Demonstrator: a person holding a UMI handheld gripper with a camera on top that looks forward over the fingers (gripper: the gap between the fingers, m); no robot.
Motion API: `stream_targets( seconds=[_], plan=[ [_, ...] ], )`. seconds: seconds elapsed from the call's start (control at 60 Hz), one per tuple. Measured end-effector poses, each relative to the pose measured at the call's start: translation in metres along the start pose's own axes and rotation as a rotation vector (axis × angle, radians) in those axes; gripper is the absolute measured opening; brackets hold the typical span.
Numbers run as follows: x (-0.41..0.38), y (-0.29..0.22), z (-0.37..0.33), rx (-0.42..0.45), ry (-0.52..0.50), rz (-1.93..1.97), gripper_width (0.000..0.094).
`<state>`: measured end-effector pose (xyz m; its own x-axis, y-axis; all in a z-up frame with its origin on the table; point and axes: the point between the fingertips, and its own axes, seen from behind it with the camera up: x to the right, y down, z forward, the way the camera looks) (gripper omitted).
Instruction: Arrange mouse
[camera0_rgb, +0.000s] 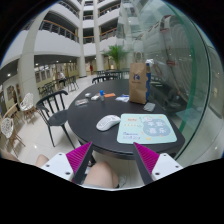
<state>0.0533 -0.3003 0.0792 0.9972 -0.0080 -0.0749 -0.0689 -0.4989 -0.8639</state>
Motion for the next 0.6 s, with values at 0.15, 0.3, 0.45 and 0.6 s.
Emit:
stream_targets(
  seconds=[0.15,0.3,0.45,0.6],
  plan=[
    [-0.013,-0.005,0.057,-0.014,-0.007,-0.030,0.0840],
    [-0.036,-0.005,0.130,-0.034,-0.071,-0.053,0.0842],
    [-0.042,0.001,0.192,-0.092,-0.060,-0.072,0.0844],
    [-0.042,-0.021,0.239,-0.105,-0.016,-0.111,0.0850]
  ],
)
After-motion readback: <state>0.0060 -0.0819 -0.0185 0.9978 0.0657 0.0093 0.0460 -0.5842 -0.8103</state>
